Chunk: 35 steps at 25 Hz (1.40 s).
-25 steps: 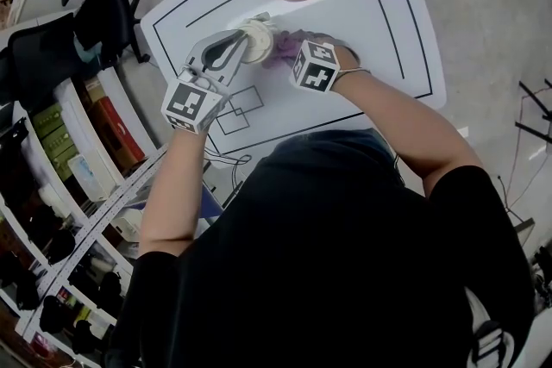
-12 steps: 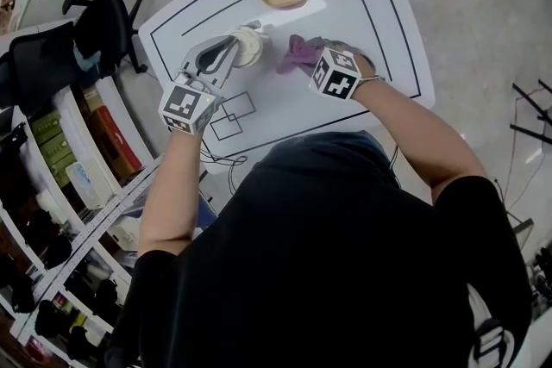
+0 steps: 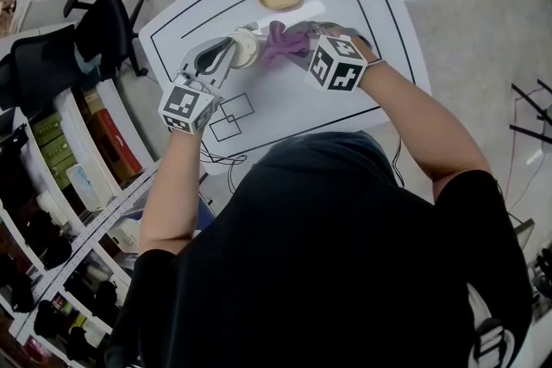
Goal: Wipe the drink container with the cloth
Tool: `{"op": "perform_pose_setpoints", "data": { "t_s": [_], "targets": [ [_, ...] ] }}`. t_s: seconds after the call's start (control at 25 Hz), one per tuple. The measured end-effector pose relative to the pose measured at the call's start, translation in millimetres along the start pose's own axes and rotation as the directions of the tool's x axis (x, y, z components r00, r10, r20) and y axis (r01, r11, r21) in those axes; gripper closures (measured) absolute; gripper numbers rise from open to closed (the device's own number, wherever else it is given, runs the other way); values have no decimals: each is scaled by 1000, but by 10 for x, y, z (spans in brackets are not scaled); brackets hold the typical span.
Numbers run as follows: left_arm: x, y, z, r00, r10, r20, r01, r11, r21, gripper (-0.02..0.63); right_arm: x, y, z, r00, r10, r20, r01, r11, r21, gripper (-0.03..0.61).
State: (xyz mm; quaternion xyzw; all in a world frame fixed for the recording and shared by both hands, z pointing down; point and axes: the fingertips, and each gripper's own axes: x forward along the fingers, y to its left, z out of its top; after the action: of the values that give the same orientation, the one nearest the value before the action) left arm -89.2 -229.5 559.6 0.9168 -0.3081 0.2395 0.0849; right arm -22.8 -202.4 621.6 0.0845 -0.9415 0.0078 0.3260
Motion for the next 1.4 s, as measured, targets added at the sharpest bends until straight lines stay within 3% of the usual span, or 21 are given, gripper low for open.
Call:
{"op": "perform_pose_setpoints", "data": {
  "t_s": [0.52, 1.0, 1.4],
  "targets": [
    [4, 12, -11, 1000, 17, 16, -16, 1000, -11, 565, 215, -97, 287, 1000, 7, 17, -5, 994, -111, 502],
    [-4, 19, 6, 999, 22, 26, -22, 1000, -6, 565, 337, -137, 176, 1000, 12, -3, -13, 996, -90, 502],
    [11, 27, -11, 999, 27, 27, -27, 1000, 12, 565, 673, -185, -147, 996, 56, -67, -60, 997, -57, 503]
  ]
}}
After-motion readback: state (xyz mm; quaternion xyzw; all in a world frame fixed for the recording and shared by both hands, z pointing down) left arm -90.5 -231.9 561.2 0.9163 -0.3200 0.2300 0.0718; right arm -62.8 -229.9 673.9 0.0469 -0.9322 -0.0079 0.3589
